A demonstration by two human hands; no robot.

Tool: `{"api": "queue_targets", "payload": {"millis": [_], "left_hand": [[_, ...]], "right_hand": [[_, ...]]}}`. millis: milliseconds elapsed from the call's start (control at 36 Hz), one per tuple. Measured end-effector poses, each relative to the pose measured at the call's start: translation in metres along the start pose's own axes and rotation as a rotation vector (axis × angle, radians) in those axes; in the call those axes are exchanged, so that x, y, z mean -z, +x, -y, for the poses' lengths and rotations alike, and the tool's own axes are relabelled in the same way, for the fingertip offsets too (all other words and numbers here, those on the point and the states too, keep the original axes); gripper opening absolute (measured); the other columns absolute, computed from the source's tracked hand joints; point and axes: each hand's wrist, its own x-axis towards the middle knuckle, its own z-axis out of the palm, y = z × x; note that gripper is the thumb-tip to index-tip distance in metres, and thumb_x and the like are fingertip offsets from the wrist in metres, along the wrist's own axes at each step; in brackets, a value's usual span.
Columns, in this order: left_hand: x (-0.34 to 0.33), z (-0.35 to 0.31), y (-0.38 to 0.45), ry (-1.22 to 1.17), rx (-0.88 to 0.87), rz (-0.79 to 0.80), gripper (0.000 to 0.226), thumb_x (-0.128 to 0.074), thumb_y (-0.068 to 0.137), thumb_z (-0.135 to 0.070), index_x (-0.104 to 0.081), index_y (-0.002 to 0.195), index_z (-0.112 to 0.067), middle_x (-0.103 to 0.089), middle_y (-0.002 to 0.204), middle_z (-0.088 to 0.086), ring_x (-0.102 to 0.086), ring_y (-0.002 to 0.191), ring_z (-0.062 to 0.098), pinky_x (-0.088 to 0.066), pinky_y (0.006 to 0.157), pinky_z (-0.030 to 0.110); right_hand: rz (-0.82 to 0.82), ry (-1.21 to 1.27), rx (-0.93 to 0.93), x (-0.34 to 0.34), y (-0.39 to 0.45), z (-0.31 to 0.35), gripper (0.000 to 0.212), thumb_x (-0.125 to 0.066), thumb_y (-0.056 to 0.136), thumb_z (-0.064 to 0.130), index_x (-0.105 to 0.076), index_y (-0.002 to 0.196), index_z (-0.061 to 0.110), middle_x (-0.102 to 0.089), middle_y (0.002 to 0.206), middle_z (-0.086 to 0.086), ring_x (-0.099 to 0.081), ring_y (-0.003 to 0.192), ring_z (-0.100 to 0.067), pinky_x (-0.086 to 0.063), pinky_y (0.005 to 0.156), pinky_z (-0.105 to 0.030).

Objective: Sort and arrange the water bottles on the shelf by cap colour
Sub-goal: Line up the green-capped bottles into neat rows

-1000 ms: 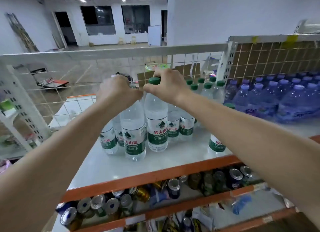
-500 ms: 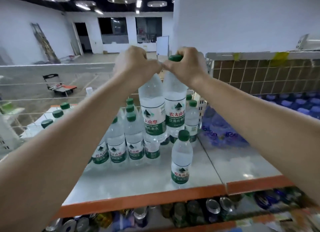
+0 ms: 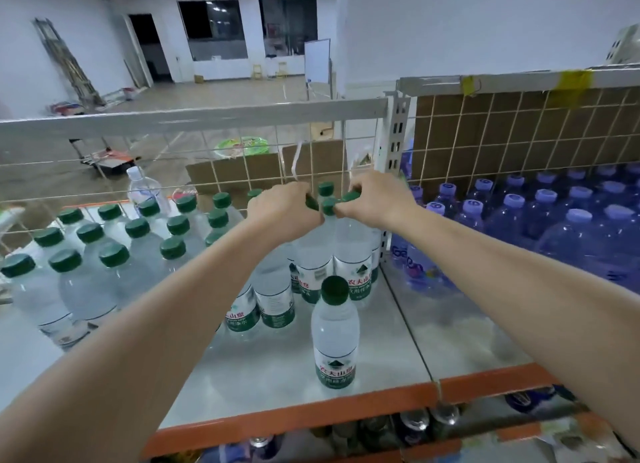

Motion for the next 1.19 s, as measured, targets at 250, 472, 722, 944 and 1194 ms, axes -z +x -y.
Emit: {"api": "queue_targets", "payload": {"millis": [250, 472, 722, 944, 1194], "left_hand": [[-0.028, 0.017, 0.012, 0.231, -0.157, 0.125, 0.019, -0.055, 0.087, -0.042, -0.045, 0.095, -0.027, -0.057, 0.082, -0.006, -0.055, 0.083, 0.023, -0.033, 0.084, 0.038], [-0.032, 0.021, 0.013, 0.219, -0.223, 0.221, 0.023, -0.054, 0.090, -0.040, -0.039, 0.099, -0.025, -0.052, 0.094, 0.000, -0.049, 0.088, 0.024, -0.037, 0.090, 0.042], [-0.034, 0.022, 0.007, 0.127, -0.220, 0.230, 0.034, -0.060, 0.089, -0.041, -0.033, 0.099, -0.023, -0.049, 0.093, 0.001, -0.049, 0.085, 0.023, -0.042, 0.073, 0.035], [-0.034, 0.025, -0.002, 0.088, -0.178, 0.127, 0.039, -0.062, 0.088, -0.045, -0.046, 0.114, -0.020, -0.060, 0.107, 0.003, -0.053, 0.088, 0.022, -0.045, 0.080, 0.037], [-0.023, 0.009, -0.010, 0.067, -0.241, -0.005, 0.054, -0.063, 0.087, -0.044, -0.045, 0.131, -0.016, -0.056, 0.121, 0.007, -0.054, 0.107, 0.027, -0.045, 0.093, 0.046]], "right_hand": [[0.197, -0.079, -0.046, -0.021, -0.002, -0.006, 0.026, -0.068, 0.075, 0.041, -0.053, 0.071, 0.021, -0.071, 0.074, 0.000, -0.068, 0.060, -0.013, -0.053, 0.064, -0.029], [0.181, -0.032, -0.048, -0.025, -0.005, -0.009, 0.023, -0.066, 0.078, 0.039, -0.054, 0.079, 0.019, -0.067, 0.075, -0.001, -0.069, 0.059, -0.015, -0.059, 0.068, -0.037], [0.207, 0.108, -0.076, -0.029, -0.014, -0.014, 0.024, -0.072, 0.077, 0.034, -0.051, 0.077, 0.023, -0.058, 0.080, -0.003, -0.058, 0.067, -0.021, -0.057, 0.068, -0.038], [0.046, -0.020, -0.033, -0.017, -0.028, -0.010, 0.052, -0.067, 0.082, 0.035, -0.046, 0.124, 0.014, -0.058, 0.100, -0.005, -0.056, 0.090, -0.024, -0.049, 0.076, -0.037], [0.240, 0.119, 0.112, -0.001, -0.051, 0.009, 0.036, -0.066, 0.083, 0.053, -0.062, 0.089, 0.018, -0.062, 0.083, 0.002, -0.060, 0.078, -0.016, -0.049, 0.065, -0.027]]}}
